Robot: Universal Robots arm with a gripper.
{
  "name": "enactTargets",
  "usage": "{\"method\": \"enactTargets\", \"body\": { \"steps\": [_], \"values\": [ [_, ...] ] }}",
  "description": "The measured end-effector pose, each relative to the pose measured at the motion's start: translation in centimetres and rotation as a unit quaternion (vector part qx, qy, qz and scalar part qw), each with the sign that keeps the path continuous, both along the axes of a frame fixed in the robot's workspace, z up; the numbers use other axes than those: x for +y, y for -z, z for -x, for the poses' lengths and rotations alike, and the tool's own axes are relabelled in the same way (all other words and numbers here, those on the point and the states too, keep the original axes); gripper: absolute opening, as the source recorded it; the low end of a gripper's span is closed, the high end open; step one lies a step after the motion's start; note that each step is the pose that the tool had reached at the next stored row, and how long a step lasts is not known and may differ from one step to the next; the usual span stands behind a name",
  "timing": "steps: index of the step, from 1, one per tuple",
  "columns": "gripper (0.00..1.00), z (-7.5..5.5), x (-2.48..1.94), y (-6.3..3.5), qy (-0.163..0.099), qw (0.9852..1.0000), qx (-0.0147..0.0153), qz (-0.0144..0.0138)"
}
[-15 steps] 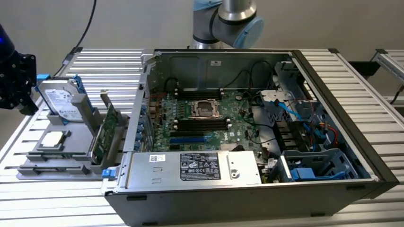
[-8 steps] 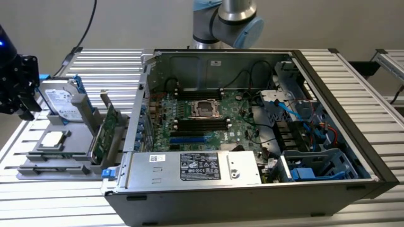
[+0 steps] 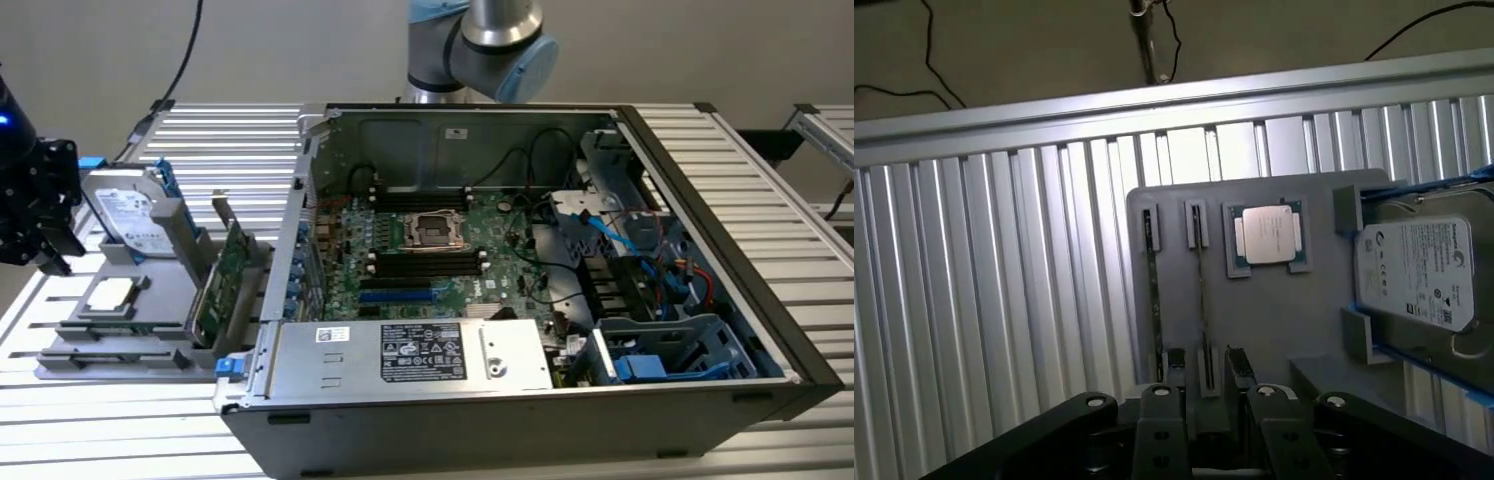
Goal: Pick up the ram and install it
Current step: 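Pick up the ram and move it above insertion slot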
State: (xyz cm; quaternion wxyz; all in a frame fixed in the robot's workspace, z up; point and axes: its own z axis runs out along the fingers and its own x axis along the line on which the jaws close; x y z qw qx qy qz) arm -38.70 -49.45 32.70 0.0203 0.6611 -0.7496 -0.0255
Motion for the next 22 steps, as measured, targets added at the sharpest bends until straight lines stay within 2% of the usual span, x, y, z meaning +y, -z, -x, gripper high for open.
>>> {"method": "enactTargets", "body": {
  "steps": [3, 6, 17, 22],
  "values": [
    [0.30, 0.0, -0.43, 0.50, -0.008, 1.0000, 0.0032, -0.0001],
    [0.30, 0.0, -0.80, 1.03, -0.016, 0.9999, 0.0043, -0.0003],
    [0.30, 0.0, -1.80, 2.64, -0.035, 0.9994, 0.0043, -0.0003],
    [0.30, 0.0, -1.88, 3.44, -0.043, 0.9990, 0.0038, -0.0002]
  ]
}}
